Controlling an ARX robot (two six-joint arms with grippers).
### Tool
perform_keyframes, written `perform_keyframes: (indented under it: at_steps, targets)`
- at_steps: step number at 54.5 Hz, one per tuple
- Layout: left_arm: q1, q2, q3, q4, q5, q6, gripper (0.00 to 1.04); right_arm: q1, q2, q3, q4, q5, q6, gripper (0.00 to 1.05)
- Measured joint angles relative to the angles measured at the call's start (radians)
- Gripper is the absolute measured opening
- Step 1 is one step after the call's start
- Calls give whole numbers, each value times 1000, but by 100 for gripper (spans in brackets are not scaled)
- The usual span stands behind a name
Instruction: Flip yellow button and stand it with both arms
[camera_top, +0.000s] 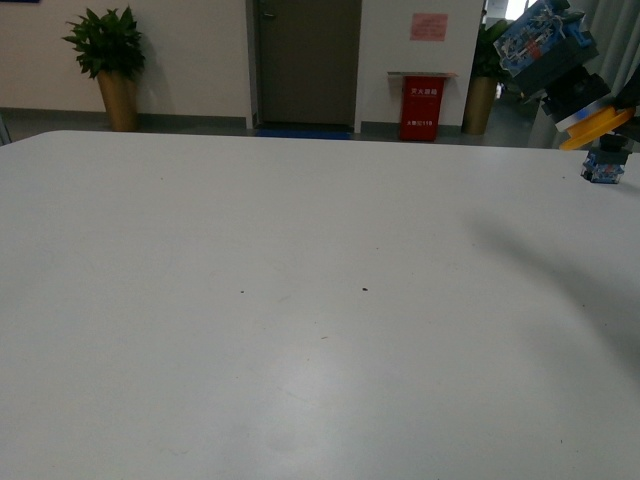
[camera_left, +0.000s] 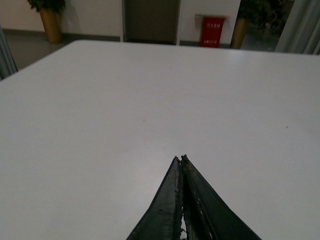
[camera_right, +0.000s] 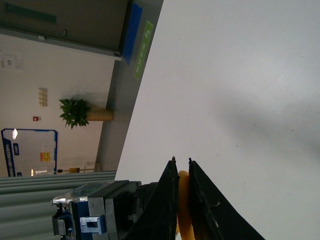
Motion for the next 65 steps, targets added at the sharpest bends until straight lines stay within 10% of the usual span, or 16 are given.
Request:
perform_keyframes:
  at_steps: [28, 58, 65]
  targets:
    - [0, -24, 0, -6, 0, -1, 5, -3, -9, -18, 23, 27, -48, 4]
    - [0, -24, 0, -6, 0, 0, 97, -117, 20, 102, 258, 84, -756, 4]
    - [0, -24, 0, -6, 0, 2, 98, -152, 69, 119, 393, 71, -1045, 4]
